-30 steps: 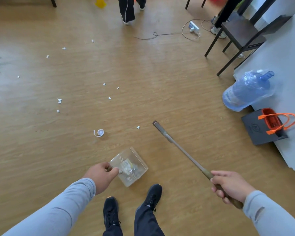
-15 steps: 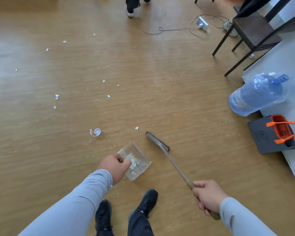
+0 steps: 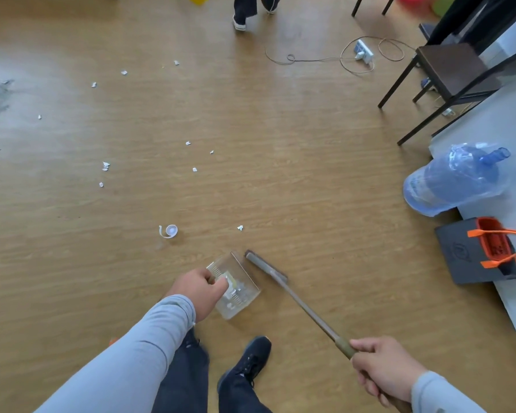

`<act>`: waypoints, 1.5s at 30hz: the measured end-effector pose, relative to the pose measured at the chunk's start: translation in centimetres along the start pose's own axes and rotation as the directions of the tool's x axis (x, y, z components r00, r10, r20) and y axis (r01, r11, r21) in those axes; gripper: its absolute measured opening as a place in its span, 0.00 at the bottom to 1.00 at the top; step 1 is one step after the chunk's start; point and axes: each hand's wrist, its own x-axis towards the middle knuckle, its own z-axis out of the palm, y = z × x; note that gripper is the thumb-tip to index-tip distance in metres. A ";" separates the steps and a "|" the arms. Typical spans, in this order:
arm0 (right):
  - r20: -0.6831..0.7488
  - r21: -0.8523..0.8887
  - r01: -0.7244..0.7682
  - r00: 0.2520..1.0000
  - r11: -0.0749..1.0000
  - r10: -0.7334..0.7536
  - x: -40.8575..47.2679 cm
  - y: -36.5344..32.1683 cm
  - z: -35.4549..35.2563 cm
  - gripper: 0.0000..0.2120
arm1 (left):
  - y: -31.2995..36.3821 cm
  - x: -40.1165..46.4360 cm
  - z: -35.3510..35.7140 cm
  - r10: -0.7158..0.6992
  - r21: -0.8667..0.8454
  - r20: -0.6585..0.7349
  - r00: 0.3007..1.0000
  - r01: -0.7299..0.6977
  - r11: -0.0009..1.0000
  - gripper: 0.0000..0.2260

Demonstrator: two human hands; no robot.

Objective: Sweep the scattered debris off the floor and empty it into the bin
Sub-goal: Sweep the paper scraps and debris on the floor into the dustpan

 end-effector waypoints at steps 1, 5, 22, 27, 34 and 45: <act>0.029 0.006 -0.011 1.000 1.000 0.011 -0.3 -0.4 -0.5 0.18 | -0.1 0.0 0.0 -0.001 -0.009 0.004 1.000 0.001 1.000 0.18; 0.126 0.030 -0.042 0.991 0.999 0.038 -2.4 -1.1 -3.2 0.17 | -0.7 -0.2 -0.6 0.011 -0.011 0.039 0.999 -0.010 1.000 0.17; -0.148 0.006 0.039 0.988 0.999 -0.037 8.1 -15.6 4.1 0.19 | -3.6 2.7 -4.5 -0.085 -0.230 -0.031 0.996 0.075 0.970 0.14; -0.151 -0.390 0.001 0.986 0.921 -0.065 7.4 -15.6 7.9 0.17 | -2.4 4.2 -5.0 -0.079 -0.188 -0.049 0.996 0.069 0.980 0.18; -0.033 -0.299 0.028 0.999 0.954 -0.039 1.9 -12.5 0.3 0.24 | -2.1 4.5 -5.3 -0.064 -0.122 -0.050 0.997 0.058 0.991 0.16; -0.071 -0.380 -0.037 0.997 0.924 0.010 3.7 -13.0 6.3 0.28 | -2.3 3.7 -6.0 -0.076 -0.145 -0.025 0.997 0.071 0.987 0.15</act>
